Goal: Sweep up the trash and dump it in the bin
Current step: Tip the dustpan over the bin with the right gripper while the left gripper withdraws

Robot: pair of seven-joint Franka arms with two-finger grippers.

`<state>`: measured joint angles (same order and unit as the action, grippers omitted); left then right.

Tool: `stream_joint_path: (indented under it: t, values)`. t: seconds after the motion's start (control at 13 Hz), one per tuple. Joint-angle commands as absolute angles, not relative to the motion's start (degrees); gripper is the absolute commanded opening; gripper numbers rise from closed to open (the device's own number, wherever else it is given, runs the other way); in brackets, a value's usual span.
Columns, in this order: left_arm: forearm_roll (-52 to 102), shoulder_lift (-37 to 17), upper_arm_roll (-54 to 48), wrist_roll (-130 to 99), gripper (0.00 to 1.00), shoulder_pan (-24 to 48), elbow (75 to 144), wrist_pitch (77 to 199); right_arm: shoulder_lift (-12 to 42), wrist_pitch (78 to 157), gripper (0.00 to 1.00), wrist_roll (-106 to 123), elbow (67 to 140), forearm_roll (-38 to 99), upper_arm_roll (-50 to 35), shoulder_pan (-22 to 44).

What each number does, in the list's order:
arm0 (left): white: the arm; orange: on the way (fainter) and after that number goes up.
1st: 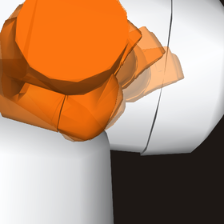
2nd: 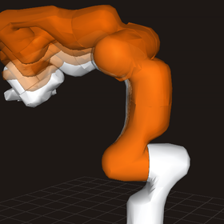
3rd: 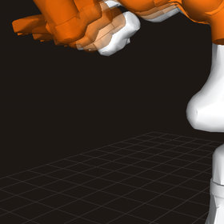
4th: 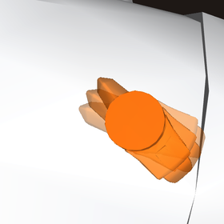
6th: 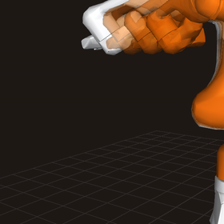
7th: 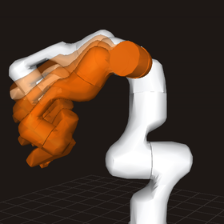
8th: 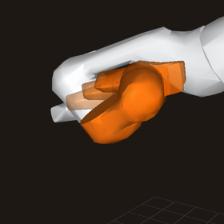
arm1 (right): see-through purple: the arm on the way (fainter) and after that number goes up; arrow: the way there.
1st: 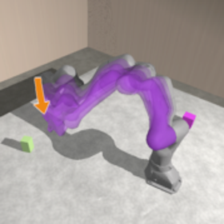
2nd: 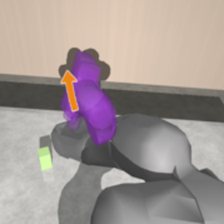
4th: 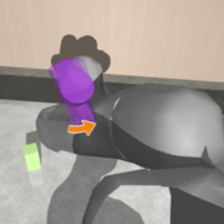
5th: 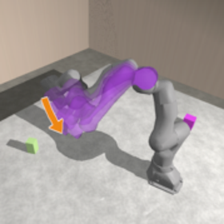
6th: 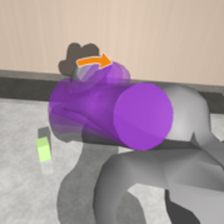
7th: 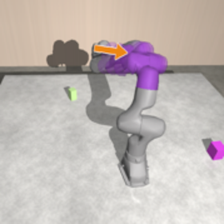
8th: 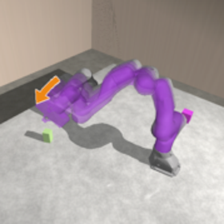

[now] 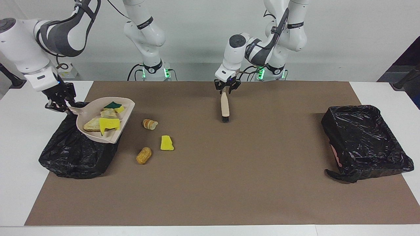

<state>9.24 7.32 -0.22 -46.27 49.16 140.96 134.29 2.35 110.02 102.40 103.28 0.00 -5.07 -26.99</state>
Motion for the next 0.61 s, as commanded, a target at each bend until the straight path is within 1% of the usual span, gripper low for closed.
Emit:
stream_joint_path:
  t: [0.0,0.15,0.31,0.54]
  values:
    - [8.1,7.0,-0.2,-42.5,1.0,42.0,136.2,129.5,2.5,113.4,0.0,102.6,102.7,-3.9,-5.7,-30.6]
    - [7.9,5.8,-0.2,-32.8,1.0,35.6,132.6,127.8,2.8,117.4,0.0,100.5,102.7,-8.9,-5.6,-31.7]
    - [5.9,5.3,-0.2,-24.0,1.0,28.4,128.4,124.1,3.0,117.4,0.0,93.1,102.7,-16.5,-5.7,-31.6]
    - [5.7,2.5,-0.1,-9.4,1.0,17.5,117.7,113.4,2.9,115.0,0.0,84.5,103.4,-26.3,-5.9,-29.9]
